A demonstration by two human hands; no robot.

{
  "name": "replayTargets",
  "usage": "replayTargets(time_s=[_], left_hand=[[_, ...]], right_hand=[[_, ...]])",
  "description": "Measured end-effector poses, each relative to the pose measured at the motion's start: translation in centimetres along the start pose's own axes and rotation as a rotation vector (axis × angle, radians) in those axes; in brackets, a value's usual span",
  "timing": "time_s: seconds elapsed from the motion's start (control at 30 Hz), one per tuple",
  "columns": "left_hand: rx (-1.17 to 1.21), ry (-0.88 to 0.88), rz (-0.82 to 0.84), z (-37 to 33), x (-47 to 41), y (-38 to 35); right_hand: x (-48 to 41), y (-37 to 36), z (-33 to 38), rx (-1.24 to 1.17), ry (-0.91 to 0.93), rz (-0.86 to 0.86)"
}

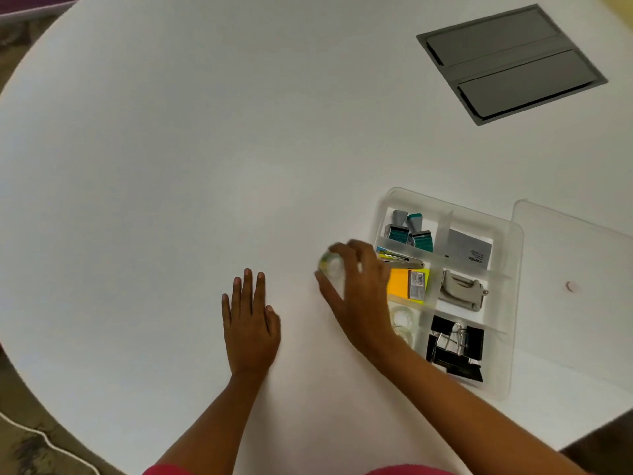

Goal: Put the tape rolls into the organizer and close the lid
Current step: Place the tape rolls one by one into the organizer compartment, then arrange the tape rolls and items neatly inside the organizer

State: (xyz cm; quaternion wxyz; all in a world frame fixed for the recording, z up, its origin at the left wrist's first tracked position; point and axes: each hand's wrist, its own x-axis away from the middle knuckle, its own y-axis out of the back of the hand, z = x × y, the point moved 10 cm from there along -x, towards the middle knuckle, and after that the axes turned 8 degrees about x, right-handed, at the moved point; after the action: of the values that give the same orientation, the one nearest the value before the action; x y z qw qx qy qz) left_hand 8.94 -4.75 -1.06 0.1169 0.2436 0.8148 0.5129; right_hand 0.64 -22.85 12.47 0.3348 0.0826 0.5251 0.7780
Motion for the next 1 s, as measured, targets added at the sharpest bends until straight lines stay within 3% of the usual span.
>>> replayTargets(time_s=[0.13,0.33,0.53,0.67,0.77,1.0], left_hand=[[0.007,-0.004,-0.008,-0.1,0.2,0.2],[-0.003,-0.012,-0.012,-0.5,0.1,0.3],[0.034,0.018,-0.014,-1.0,0.1,0.6],[0.173,0.100,0.002,-2.2,0.6,1.1],[0.331,0.058,0.022,-4.7,1.8,1.5],[0.820,0.274,0.133,-9.8,4.1,0.6]], right_hand=[[4.9,2.0,-4.4,-0.078,-0.168,-0.019],[8.0,0.8,-7.0,0.084,-0.166,0.048],[8.0,1.7,-7.7,0.044,-0.240,0.032],[8.1,3.5,-8.7,0.161,-0.243,-0.018],[8.8,3.3,-9.5,0.245,-0.208,0.041],[11.1,2.4,-9.5,0.308,-0.192,0.110]])
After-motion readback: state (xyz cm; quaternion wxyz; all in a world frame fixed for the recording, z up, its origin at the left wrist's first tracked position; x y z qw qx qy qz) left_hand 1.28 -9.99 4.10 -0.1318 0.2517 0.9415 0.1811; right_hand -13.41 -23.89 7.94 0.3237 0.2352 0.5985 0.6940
